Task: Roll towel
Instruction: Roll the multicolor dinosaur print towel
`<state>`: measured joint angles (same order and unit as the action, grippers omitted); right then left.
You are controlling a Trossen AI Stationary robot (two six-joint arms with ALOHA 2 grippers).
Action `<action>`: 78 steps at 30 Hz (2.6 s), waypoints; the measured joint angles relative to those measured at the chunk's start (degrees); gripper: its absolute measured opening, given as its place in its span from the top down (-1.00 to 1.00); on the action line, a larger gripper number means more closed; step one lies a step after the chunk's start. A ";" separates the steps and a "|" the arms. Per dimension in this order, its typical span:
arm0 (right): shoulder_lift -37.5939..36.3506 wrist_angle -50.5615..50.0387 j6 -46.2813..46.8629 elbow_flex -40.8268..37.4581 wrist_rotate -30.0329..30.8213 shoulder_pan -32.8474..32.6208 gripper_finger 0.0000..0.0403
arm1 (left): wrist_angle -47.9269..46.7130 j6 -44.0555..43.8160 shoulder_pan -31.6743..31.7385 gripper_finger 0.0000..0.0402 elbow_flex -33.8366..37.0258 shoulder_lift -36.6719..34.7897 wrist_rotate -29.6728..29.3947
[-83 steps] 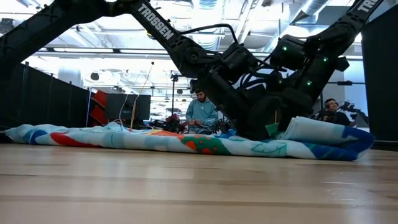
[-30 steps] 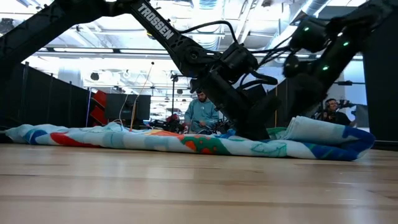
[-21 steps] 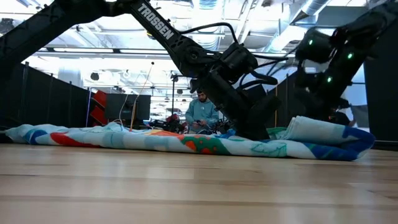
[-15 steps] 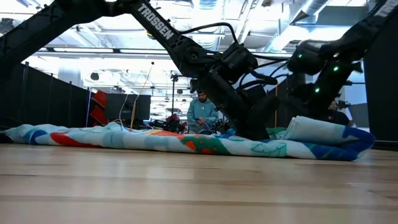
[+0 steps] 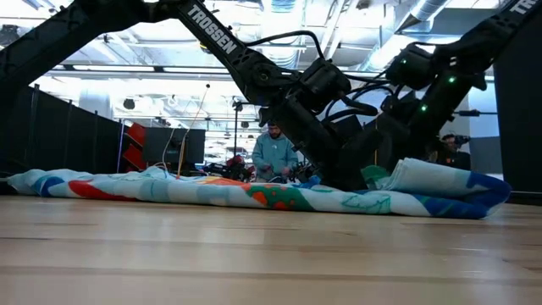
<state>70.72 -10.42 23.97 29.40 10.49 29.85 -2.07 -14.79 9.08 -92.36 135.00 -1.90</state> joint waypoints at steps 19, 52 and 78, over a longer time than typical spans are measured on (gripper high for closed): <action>8.23 7.89 1.08 -0.87 -2.58 -0.14 1.00 | 0.26 0.35 0.00 0.94 0.00 0.00 -0.04; 7.60 -4.56 5.57 0.92 -6.11 12.03 1.00 | 0.15 0.09 0.00 0.94 0.00 0.00 -0.04; 5.28 -2.94 10.77 2.62 -18.89 7.02 1.00 | -0.17 -1.36 0.02 0.94 -0.02 -0.02 0.01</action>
<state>76.01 -13.36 34.74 32.02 -8.39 36.87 -2.24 -16.14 9.10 -92.38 134.98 -1.89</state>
